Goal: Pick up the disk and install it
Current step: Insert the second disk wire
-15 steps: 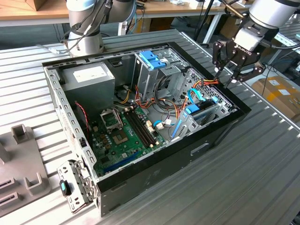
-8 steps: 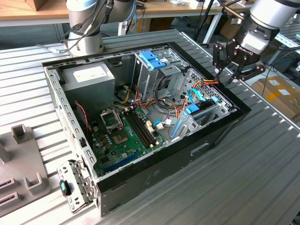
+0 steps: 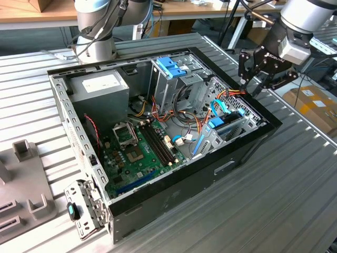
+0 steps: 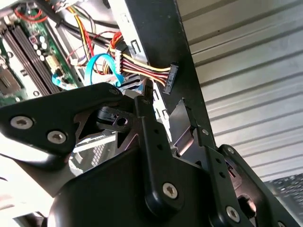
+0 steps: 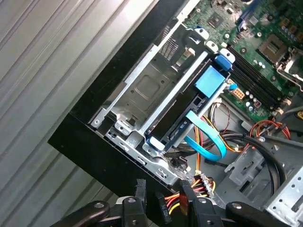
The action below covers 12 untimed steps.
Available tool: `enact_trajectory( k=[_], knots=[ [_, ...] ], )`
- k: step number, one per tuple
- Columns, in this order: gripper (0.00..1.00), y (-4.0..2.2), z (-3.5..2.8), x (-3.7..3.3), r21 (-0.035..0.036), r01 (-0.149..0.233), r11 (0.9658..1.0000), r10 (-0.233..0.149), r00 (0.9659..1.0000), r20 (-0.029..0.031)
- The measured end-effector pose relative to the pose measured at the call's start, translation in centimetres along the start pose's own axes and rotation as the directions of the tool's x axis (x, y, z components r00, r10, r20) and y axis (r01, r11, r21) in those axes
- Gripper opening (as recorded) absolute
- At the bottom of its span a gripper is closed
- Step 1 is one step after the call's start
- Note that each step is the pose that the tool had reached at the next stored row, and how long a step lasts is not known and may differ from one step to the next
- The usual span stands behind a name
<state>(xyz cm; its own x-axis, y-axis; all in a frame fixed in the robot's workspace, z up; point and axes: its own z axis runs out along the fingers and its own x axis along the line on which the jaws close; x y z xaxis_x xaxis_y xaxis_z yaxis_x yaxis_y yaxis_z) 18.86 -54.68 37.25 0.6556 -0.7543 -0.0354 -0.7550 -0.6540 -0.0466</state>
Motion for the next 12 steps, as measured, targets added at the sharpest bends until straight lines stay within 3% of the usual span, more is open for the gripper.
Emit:
enact_trajectory(
  k=[2, 12],
  knots=[
    [0.42, -0.01, 0.01, 0.01, -0.0011, 0.029, 0.9996, -0.029, 0.9996, 0.0013],
    [0.42, -0.05, 0.02, -0.04, -0.0011, 0.033, 0.9994, -0.033, 0.9994, 0.0017]
  ],
)
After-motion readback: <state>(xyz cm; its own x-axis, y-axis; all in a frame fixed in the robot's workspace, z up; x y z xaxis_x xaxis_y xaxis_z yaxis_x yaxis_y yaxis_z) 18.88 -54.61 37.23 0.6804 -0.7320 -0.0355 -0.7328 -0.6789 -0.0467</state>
